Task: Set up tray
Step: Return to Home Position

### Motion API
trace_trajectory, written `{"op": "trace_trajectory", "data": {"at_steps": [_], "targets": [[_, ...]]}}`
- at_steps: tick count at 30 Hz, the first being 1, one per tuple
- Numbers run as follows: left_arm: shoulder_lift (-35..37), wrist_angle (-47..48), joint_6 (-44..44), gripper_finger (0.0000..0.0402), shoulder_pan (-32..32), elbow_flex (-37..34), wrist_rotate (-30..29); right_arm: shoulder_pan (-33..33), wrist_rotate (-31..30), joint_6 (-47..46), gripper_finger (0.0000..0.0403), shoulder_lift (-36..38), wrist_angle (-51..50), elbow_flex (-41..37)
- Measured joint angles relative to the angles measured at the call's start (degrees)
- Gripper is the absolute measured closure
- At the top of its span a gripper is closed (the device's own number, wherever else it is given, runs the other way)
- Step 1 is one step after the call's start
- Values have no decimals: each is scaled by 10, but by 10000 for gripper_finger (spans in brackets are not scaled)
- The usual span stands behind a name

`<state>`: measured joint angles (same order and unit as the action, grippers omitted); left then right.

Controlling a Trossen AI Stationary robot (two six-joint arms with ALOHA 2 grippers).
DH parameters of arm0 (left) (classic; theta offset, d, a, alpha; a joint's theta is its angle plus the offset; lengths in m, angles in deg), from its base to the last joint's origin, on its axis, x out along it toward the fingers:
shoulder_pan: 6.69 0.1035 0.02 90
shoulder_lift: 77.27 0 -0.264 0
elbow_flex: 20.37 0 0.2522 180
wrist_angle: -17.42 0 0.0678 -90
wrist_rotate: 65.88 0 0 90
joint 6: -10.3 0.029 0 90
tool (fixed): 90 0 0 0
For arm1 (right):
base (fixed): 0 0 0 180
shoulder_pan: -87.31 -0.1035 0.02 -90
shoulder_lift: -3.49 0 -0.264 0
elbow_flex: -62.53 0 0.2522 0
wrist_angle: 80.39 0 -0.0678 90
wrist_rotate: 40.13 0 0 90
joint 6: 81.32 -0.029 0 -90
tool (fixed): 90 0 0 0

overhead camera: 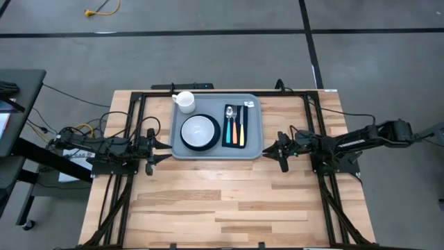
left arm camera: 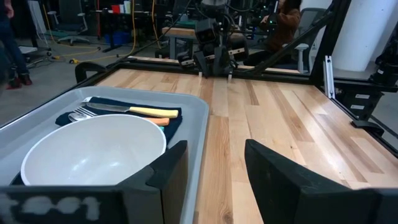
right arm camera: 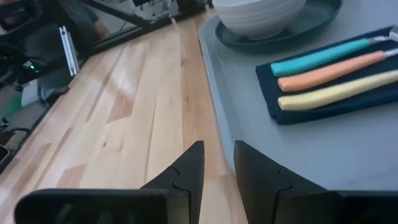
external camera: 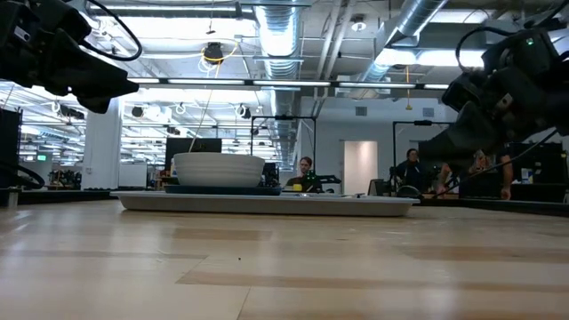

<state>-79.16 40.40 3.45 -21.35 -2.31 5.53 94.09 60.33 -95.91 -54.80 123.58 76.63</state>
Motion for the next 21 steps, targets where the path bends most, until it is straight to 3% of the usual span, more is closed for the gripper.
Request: {"op": "trace_trajectory", "data": {"at_steps": [21], "targets": [[0,0,0,254,0,0,0,0,0,0,321,-53,1,0]]}}
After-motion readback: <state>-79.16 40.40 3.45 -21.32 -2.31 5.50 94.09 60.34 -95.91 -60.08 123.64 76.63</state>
